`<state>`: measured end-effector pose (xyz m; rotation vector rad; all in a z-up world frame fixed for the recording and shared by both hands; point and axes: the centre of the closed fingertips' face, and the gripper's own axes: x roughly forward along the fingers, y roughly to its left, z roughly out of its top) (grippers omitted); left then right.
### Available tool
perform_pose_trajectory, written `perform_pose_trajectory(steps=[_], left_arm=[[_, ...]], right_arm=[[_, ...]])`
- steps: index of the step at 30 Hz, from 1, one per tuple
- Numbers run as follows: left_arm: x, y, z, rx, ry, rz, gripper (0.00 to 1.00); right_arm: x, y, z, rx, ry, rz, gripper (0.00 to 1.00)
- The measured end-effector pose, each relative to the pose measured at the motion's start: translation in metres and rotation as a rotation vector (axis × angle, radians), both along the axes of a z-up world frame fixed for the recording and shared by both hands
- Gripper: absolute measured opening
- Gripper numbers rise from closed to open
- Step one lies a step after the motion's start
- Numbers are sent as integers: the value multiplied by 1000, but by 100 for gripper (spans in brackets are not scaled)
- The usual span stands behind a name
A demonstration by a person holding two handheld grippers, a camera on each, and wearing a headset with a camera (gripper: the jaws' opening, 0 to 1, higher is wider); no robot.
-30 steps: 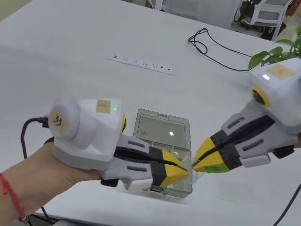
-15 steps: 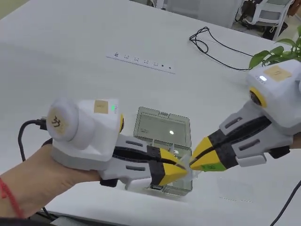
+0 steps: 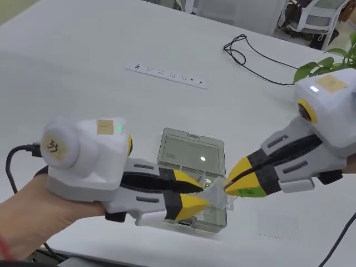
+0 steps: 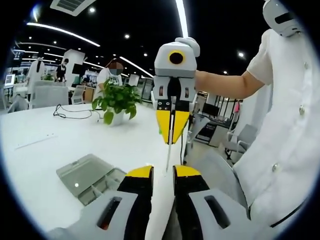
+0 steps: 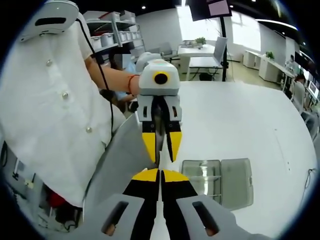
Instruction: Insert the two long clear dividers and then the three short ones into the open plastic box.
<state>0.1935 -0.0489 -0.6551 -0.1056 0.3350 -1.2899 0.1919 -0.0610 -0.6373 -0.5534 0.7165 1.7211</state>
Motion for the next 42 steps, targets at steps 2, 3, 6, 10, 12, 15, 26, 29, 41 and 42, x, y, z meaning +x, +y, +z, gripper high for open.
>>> perform_pose_trajectory(steps=[2,3,6,10,12,15,26,29,41,42], left_arm=[[2,4,-2,8,0,14,14],[3,6,-2,13,-1,20,16],[5,10,-5,25,3,40,20],[7,17,-9,50,1,60,26],[8,20,-12,66,9,73,31],[10,27,-17,83,12,97,37],[18,41,-32,137,34,141,64],[20,44,-36,145,40,146,68],[31,54,-41,129,28,195,87],[33,55,-41,121,23,200,89]], right_arm=[[2,0,1,2,-3,-8,3],[2,0,1,3,-5,-11,3],[5,1,2,6,-14,-21,3],[11,2,2,9,-25,-42,3],[15,3,1,11,-32,-55,3],[23,6,-1,10,-45,-74,3],[47,20,-18,8,-76,-120,3],[56,24,-27,10,-81,-133,3],[76,43,-71,13,-65,-193,3],[77,44,-74,15,-63,-198,3]])
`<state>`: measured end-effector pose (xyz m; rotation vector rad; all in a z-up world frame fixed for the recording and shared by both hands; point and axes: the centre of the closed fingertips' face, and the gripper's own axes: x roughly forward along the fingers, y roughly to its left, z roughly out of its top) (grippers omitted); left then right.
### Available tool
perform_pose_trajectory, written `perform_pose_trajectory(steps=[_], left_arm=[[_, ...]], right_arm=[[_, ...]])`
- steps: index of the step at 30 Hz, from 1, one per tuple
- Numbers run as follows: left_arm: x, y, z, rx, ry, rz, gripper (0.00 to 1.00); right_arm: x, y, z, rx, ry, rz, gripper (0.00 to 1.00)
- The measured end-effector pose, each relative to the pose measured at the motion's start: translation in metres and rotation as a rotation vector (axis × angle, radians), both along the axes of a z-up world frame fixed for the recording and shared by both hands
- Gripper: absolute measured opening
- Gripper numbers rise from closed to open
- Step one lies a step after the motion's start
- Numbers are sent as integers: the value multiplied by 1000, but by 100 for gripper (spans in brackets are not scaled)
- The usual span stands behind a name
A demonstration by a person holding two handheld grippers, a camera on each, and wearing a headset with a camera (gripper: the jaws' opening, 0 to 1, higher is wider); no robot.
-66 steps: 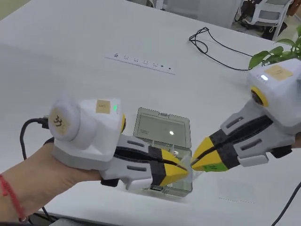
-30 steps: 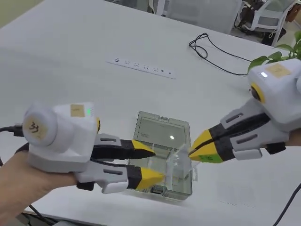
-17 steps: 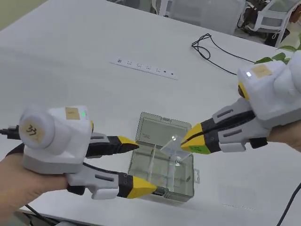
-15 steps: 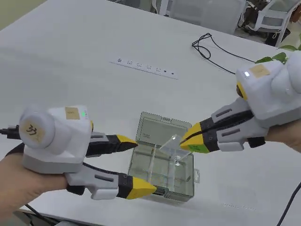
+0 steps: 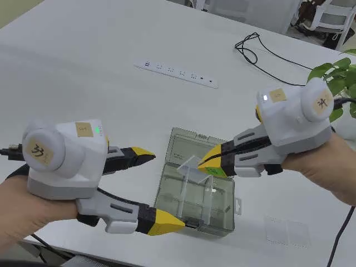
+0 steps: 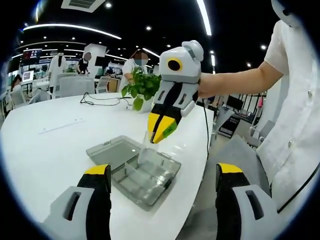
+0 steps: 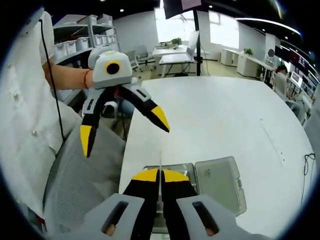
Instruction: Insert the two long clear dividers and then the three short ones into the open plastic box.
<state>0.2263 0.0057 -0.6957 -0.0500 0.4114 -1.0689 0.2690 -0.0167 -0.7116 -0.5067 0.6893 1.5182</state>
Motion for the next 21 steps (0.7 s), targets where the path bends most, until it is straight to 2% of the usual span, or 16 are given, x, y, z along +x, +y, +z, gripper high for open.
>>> perform_pose_trajectory(steps=[1,3,4,9,11,21], left_arm=[[1,1,0,-3,-6,5,90],[3,3,-3,1,6,15,93],[3,3,-2,-1,2,14,94],[2,4,-5,-3,-2,15,100],[2,5,-7,-1,10,16,100],[3,4,-6,-15,10,23,100]], right_arm=[[1,1,-3,2,1,-5,3],[1,5,-10,-1,7,-13,3],[1,6,-15,-2,8,-18,3],[3,9,-26,-2,6,-28,3],[4,9,-30,-2,8,-34,3],[8,11,-40,-16,10,-41,3]])
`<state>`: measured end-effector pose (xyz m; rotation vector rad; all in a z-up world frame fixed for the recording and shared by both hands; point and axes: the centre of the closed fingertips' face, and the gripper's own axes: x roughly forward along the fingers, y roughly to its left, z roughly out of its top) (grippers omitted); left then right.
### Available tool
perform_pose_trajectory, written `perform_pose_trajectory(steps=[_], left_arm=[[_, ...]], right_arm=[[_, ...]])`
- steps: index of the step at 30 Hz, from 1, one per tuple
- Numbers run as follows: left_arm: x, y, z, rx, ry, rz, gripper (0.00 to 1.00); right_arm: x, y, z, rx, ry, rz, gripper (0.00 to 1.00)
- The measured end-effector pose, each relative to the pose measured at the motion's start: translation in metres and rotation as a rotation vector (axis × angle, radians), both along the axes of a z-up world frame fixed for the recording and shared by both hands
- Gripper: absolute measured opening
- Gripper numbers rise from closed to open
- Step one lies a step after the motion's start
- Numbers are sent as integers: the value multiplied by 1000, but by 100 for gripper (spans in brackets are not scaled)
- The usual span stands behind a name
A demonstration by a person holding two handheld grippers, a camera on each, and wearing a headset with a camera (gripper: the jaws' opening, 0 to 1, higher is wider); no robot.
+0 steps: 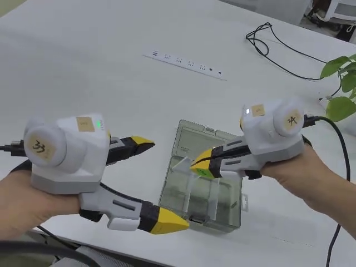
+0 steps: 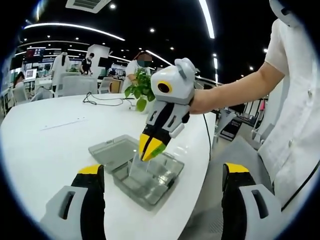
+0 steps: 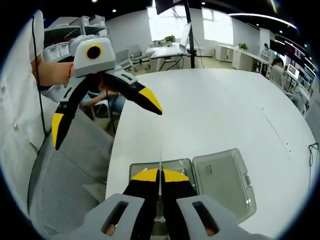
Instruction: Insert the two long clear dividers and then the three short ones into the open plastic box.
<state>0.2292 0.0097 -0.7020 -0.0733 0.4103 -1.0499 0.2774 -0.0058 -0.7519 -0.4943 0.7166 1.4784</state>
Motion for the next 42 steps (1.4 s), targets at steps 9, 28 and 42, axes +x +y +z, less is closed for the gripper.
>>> perform_pose_trajectory(steps=[9,28,42], left_arm=[[1,-1,0,-5,4,2,100],[-1,-4,-2,-10,14,-10,99],[-2,-7,-3,-15,21,-18,99]], right_arm=[[-2,-2,-6,-26,-3,16,3],[-6,10,-28,-98,-62,106,2],[-5,12,-45,-138,-25,100,2]])
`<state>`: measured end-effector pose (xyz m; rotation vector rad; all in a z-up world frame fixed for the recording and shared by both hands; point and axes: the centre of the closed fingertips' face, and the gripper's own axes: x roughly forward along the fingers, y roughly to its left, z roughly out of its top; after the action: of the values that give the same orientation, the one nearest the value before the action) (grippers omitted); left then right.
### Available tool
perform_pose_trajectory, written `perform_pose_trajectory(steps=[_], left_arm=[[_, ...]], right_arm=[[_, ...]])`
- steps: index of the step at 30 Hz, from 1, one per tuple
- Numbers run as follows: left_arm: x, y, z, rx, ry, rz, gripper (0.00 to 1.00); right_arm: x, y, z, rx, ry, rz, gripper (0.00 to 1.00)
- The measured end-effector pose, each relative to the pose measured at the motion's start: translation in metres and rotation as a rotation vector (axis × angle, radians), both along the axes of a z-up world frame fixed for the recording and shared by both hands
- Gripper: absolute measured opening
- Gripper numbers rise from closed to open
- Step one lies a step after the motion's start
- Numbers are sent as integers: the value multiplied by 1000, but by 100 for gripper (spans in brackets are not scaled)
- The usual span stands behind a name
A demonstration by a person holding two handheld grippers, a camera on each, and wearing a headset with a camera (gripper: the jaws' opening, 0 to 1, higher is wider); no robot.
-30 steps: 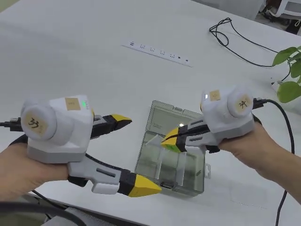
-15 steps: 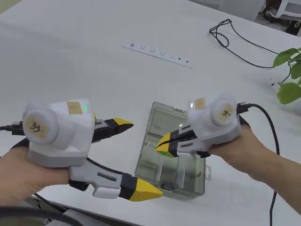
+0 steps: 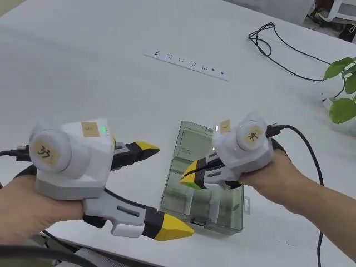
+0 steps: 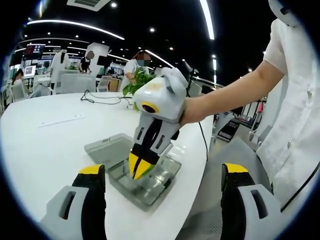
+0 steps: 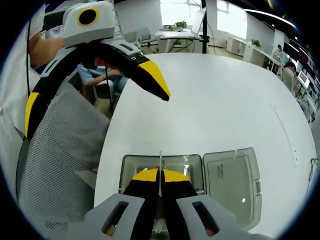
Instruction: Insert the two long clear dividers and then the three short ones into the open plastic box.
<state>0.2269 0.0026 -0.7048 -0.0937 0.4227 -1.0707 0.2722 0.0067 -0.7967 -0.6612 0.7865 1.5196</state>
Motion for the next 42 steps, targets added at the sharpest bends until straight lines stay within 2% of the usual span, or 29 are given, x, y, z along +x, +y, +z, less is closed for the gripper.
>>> perform_pose_trajectory(steps=[8,14,17,22,31,36,42], left_arm=[[1,1,-1,-1,1,4,99],[1,1,-2,-2,6,3,98],[1,0,-2,-6,6,0,98],[1,0,-2,-5,6,-3,98],[0,0,-1,1,1,-5,98],[-1,0,1,8,-2,-8,98],[-2,-2,4,12,-8,-11,98]], right_arm=[[-2,2,-12,-52,9,7,3],[-4,1,-19,-103,-10,27,3],[-4,1,-25,-144,-36,49,3],[-4,0,-25,-174,-47,60,3],[-4,1,-26,-158,-42,38,3],[-1,0,-16,-124,-27,-3,7],[2,-5,4,-65,-20,-57,11]])
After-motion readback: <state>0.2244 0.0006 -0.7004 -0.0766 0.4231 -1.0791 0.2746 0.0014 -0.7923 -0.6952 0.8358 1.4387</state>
